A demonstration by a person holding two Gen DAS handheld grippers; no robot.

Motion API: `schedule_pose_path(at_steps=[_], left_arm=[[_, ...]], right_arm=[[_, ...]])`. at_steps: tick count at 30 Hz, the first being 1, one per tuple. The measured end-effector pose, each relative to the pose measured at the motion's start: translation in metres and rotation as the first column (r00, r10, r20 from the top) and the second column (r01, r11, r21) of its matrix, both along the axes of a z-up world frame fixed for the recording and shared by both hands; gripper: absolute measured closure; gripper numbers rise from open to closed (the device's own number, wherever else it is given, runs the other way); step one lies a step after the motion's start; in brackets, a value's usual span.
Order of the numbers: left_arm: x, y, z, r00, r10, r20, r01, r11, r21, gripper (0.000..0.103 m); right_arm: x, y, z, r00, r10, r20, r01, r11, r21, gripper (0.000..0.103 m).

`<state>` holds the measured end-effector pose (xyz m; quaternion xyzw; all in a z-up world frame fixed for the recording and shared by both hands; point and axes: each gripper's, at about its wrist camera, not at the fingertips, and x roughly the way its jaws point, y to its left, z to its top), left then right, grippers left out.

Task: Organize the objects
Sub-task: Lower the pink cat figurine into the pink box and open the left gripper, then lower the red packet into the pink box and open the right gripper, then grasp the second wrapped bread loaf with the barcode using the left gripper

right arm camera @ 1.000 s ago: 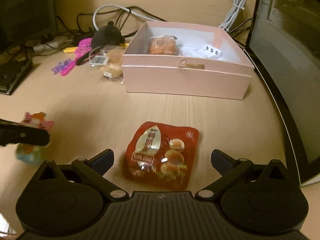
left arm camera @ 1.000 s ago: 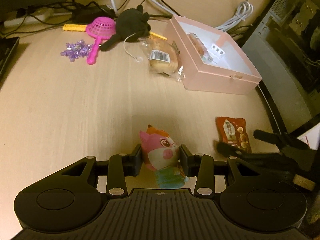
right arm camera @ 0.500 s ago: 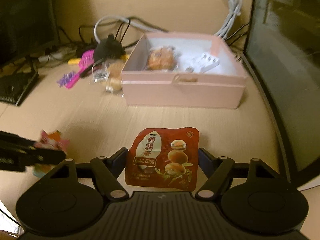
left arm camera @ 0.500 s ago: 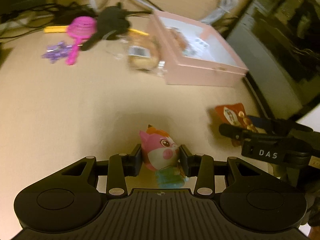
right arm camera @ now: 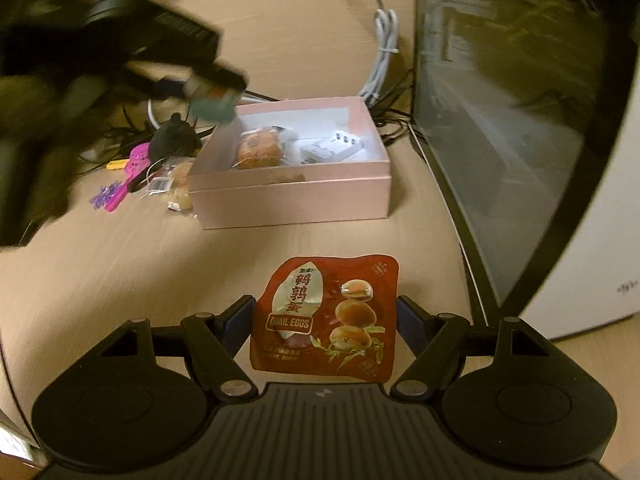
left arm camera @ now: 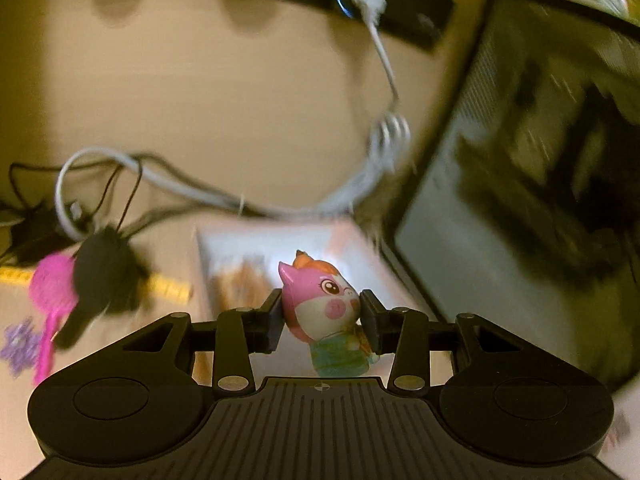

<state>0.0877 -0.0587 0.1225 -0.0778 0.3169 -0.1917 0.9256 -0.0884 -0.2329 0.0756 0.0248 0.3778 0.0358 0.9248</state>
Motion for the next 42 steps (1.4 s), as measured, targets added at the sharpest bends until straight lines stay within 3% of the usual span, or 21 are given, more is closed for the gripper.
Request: schedule_pose_path(at_steps=[2, 3, 4, 6, 12, 17, 23, 26, 27, 33, 35, 42], left_arm=[[0.021, -0.016, -0.015, 1.000, -0.014, 0.026, 0.012, 0.996, 0.086, 0.058], [0.035, -0.026, -0.028, 0.999, -0.035, -0.041, 0.041, 0.987, 0.155, 0.058], [0.041, -0.029, -0.038, 0.994, -0.044, -0.100, 0.060, 0.984, 0.169, 0.059], [0.040, -0.024, -0.046, 0.991, -0.034, -0.130, 0.052, 0.989, 0.137, 0.059], [0.003, 0.015, -0.026, 0.998, 0.011, -0.065, -0.007, 0.999, 0.052, 0.059], [-0.035, 0.064, -0.023, 0.992, 0.091, -0.090, -0.089, 0.996, 0.024, 0.059], [-0.080, 0.120, -0.049, 0.955, 0.219, -0.202, -0.215, 0.976, 0.042, 0.059], [-0.096, 0.143, -0.060, 0.932, 0.269, -0.242, -0.266, 0.963, 0.047, 0.059], [-0.100, 0.148, -0.063, 0.926, 0.281, -0.253, -0.277, 0.960, 0.052, 0.059], [-0.108, 0.168, -0.077, 0.908, 0.306, -0.285, -0.304, 0.951, 0.055, 0.059], [-0.107, 0.168, -0.080, 0.913, 0.292, -0.286, -0.290, 0.956, 0.049, 0.059], [-0.089, 0.150, -0.079, 0.945, 0.205, -0.253, -0.206, 0.978, 0.023, 0.059]], right_arm=[[0.002, -0.003, -0.002, 1.000, -0.008, -0.003, 0.008, 1.000, 0.007, 0.027], [0.002, -0.004, -0.003, 1.000, -0.010, -0.003, 0.010, 1.000, 0.008, 0.027], [0.003, -0.004, -0.002, 1.000, -0.011, -0.003, 0.011, 1.000, 0.009, 0.027], [0.005, -0.007, -0.002, 1.000, -0.003, 0.001, 0.003, 1.000, 0.012, 0.027], [0.025, -0.007, 0.005, 1.000, 0.026, 0.014, -0.026, 1.000, 0.007, 0.027], [0.071, 0.001, 0.038, 0.991, 0.062, 0.121, -0.062, 0.998, -0.012, 0.027], [0.150, 0.013, 0.063, 0.979, 0.024, 0.200, -0.022, 1.000, -0.008, 0.027], [0.182, 0.019, 0.055, 0.986, 0.040, 0.163, -0.041, 0.999, -0.002, 0.025], [0.191, 0.022, 0.049, 0.990, 0.038, 0.132, -0.037, 0.999, -0.008, 0.020], [0.168, 0.043, 0.017, 0.995, 0.084, 0.044, -0.083, 0.996, -0.030, 0.011], [0.151, 0.049, 0.008, 0.994, 0.102, 0.028, -0.101, 0.994, -0.052, 0.004], [0.099, 0.059, -0.005, 0.993, 0.121, -0.012, -0.122, 0.982, -0.145, 0.000]])
